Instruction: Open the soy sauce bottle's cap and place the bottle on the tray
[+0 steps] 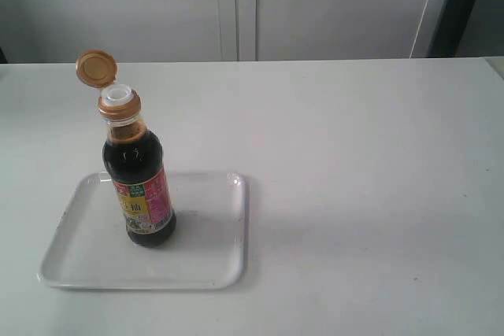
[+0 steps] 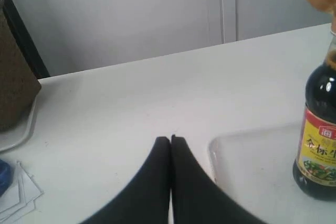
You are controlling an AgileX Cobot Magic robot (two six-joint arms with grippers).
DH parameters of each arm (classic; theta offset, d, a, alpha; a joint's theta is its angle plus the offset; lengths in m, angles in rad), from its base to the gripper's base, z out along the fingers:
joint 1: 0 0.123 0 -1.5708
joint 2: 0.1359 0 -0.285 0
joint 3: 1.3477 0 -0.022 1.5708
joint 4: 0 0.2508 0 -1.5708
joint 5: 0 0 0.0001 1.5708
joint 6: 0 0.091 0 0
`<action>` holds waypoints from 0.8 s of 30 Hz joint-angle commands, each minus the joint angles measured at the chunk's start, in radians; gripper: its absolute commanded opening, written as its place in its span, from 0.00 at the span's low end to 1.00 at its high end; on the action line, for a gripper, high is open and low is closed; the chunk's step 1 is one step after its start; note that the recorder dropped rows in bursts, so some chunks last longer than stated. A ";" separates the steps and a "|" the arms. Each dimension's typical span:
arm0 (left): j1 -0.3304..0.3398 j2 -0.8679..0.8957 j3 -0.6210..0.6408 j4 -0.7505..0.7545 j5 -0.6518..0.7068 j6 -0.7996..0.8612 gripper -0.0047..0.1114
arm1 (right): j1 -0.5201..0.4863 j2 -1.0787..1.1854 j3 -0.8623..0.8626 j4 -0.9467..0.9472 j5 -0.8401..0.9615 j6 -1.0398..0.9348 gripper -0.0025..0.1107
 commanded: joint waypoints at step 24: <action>0.013 -0.150 0.240 0.033 -0.032 -0.110 0.04 | -0.001 -0.004 0.005 -0.004 0.003 0.003 0.02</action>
